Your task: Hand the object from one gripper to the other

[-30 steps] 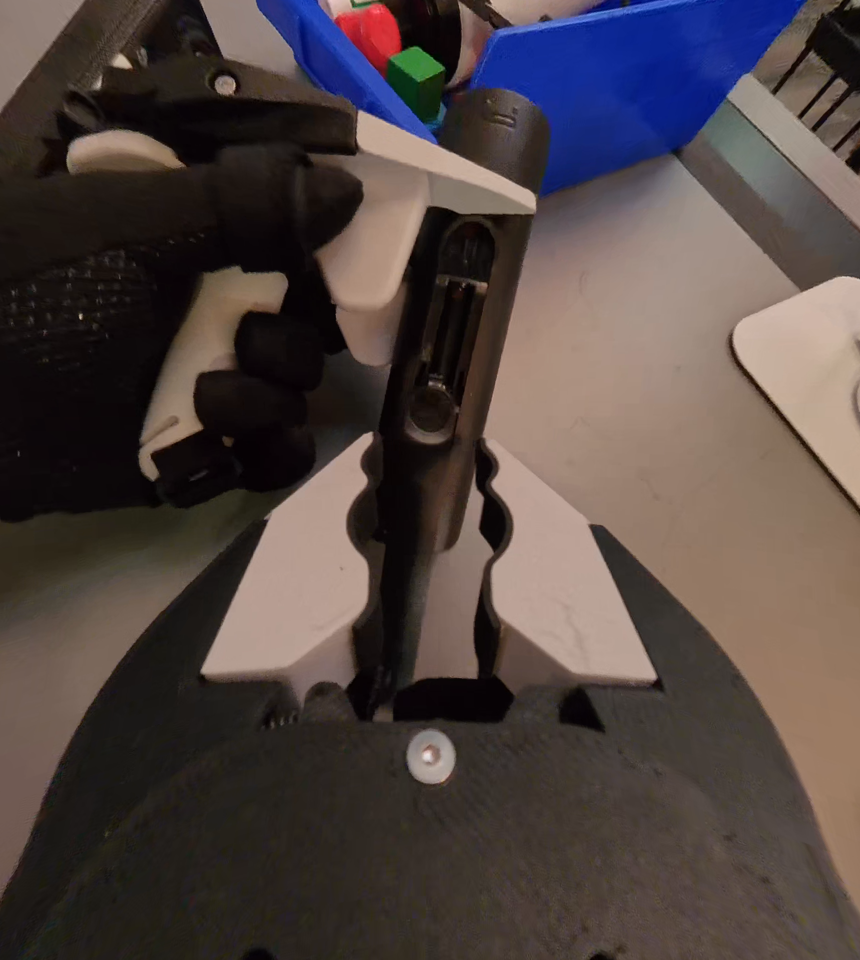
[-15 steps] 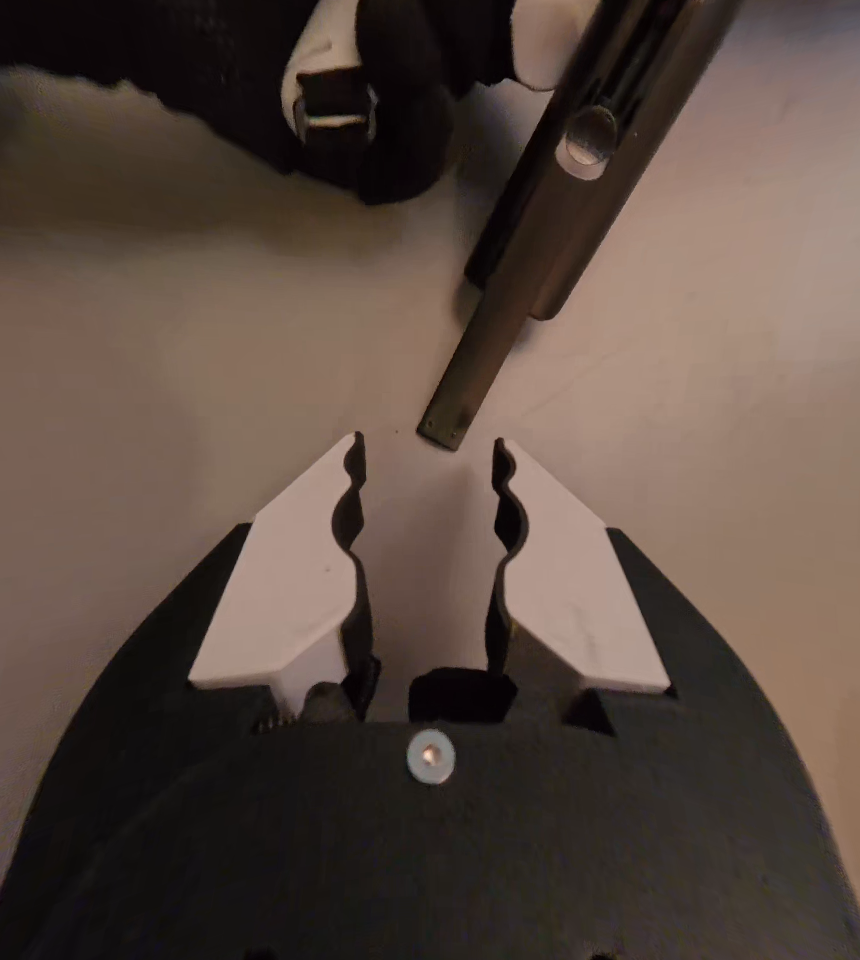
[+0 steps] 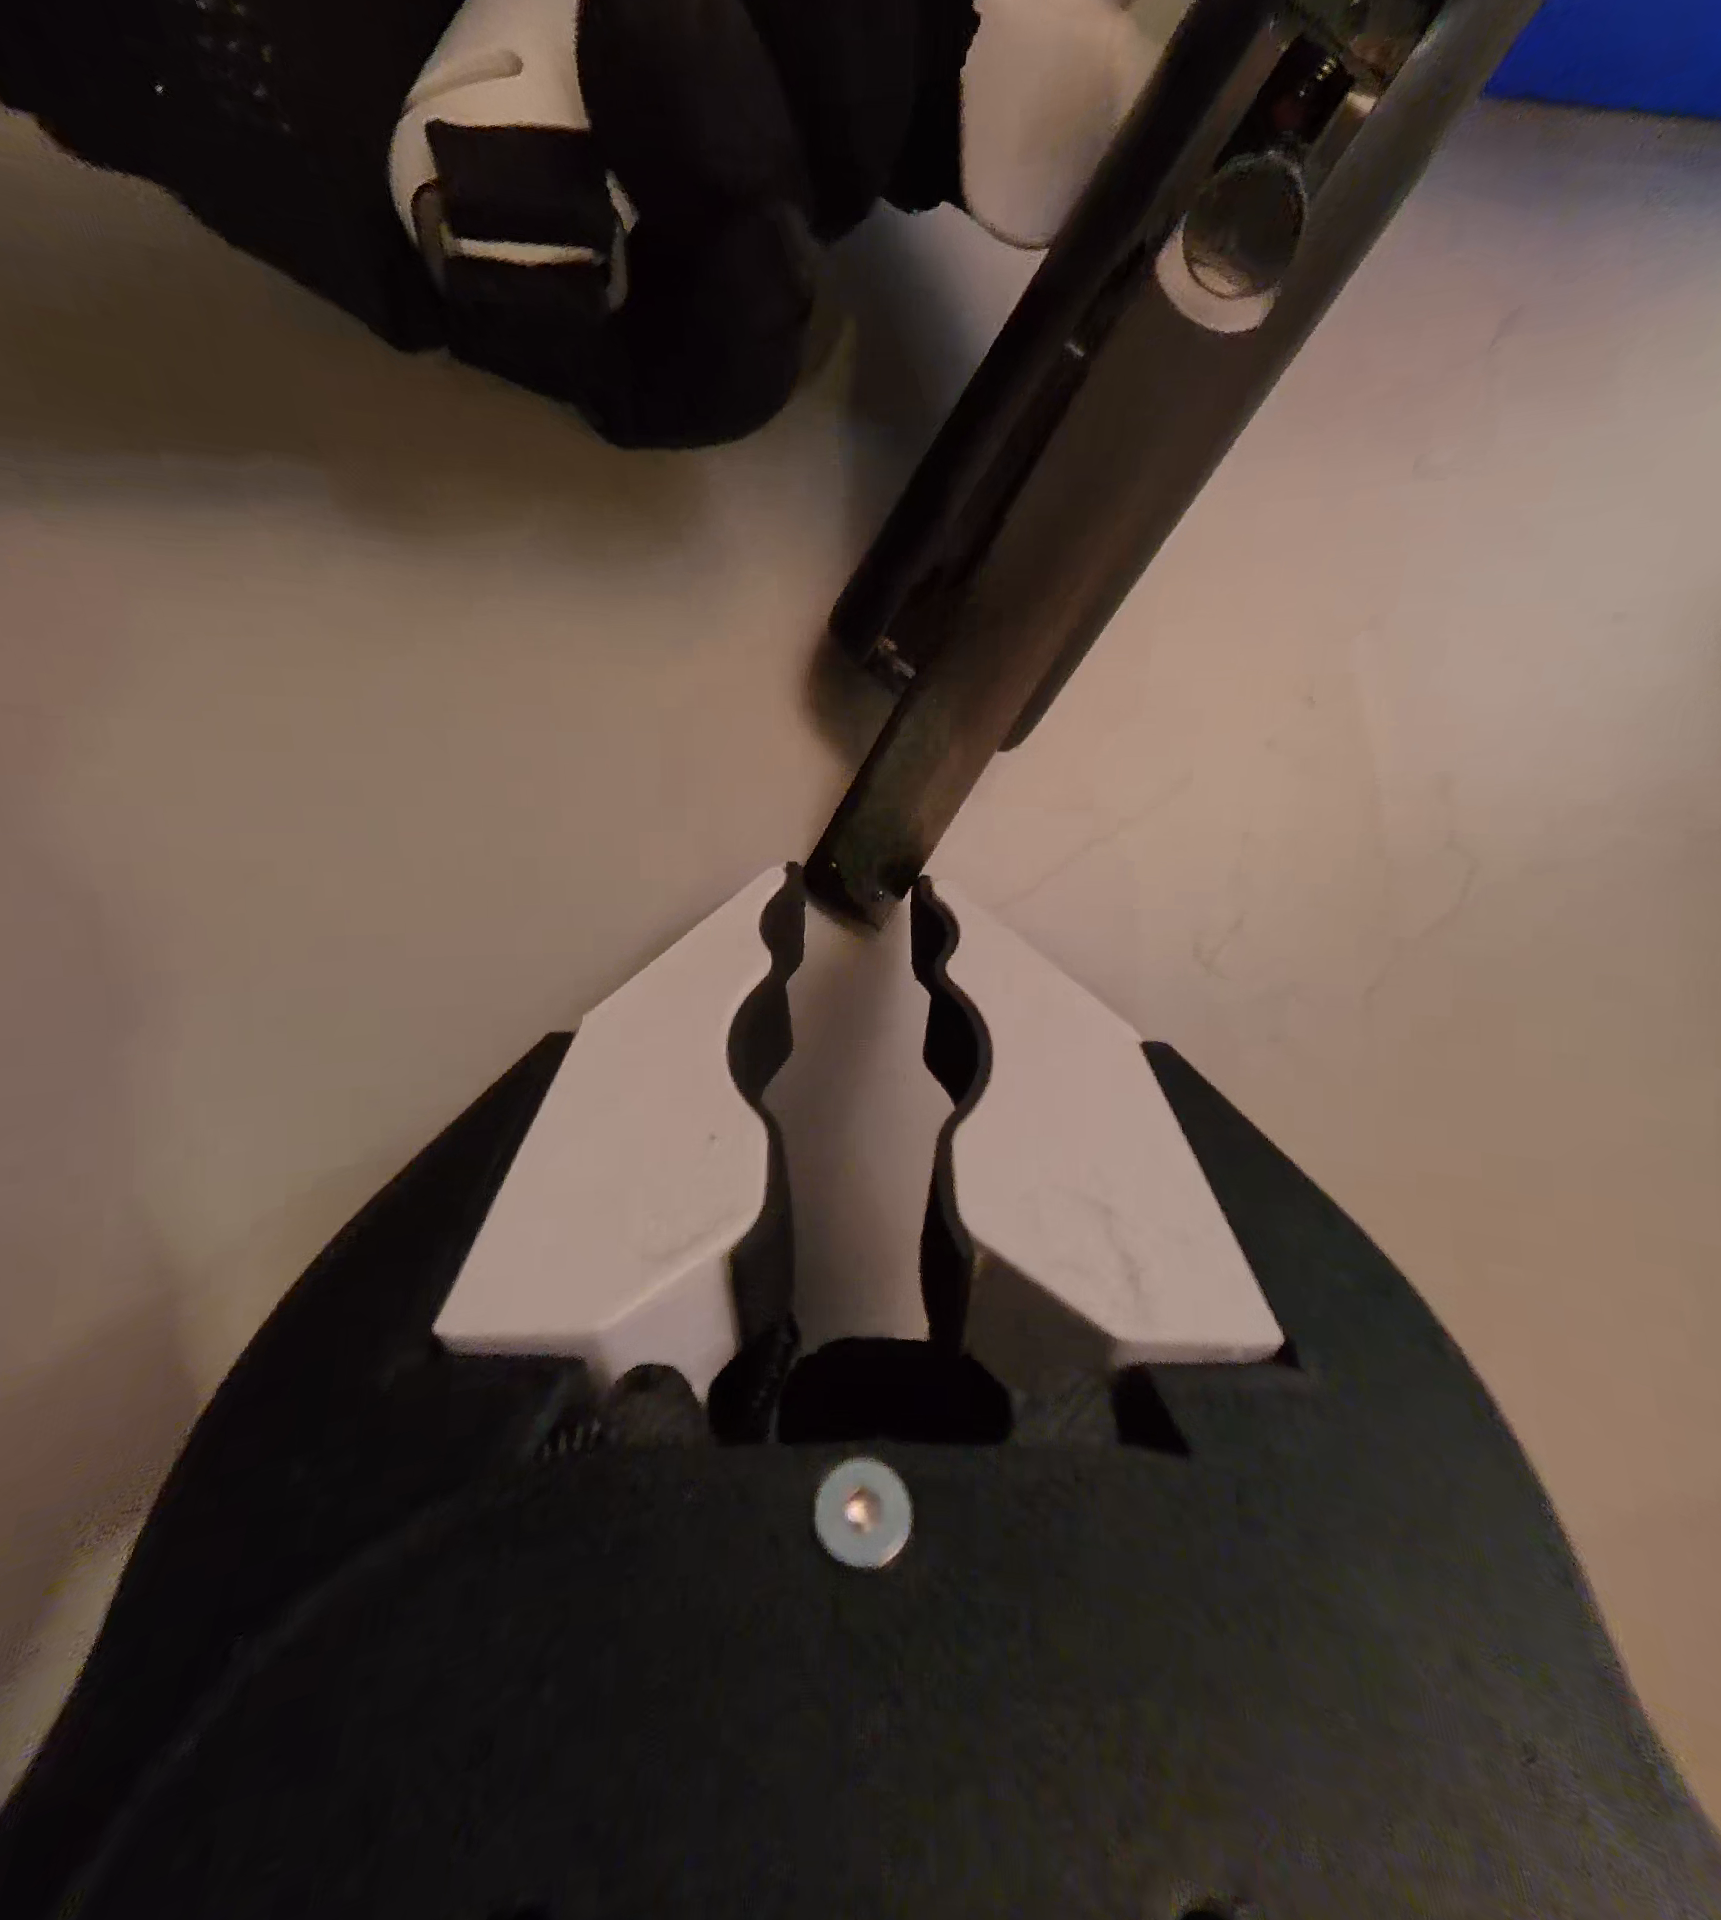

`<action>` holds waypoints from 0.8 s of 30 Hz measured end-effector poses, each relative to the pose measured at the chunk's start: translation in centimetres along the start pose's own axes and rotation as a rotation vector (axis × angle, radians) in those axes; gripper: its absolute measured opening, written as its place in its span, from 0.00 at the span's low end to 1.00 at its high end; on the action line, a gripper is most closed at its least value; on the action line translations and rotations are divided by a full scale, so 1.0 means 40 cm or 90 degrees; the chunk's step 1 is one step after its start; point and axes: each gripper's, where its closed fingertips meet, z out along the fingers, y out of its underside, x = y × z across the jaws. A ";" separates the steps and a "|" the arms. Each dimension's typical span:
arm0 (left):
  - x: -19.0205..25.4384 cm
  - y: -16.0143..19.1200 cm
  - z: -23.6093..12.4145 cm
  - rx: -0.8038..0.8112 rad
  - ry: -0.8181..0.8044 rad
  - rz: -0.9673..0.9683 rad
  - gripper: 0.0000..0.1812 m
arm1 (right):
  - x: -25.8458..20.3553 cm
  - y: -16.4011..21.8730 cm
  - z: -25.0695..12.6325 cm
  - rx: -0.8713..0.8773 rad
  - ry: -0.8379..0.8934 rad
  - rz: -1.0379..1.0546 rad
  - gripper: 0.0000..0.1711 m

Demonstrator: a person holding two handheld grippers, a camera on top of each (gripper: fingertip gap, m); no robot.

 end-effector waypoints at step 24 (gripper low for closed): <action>-0.008 0.096 -0.003 -0.091 -0.035 -0.004 0.15 | 0.019 -0.116 -0.013 0.067 0.034 0.147 0.31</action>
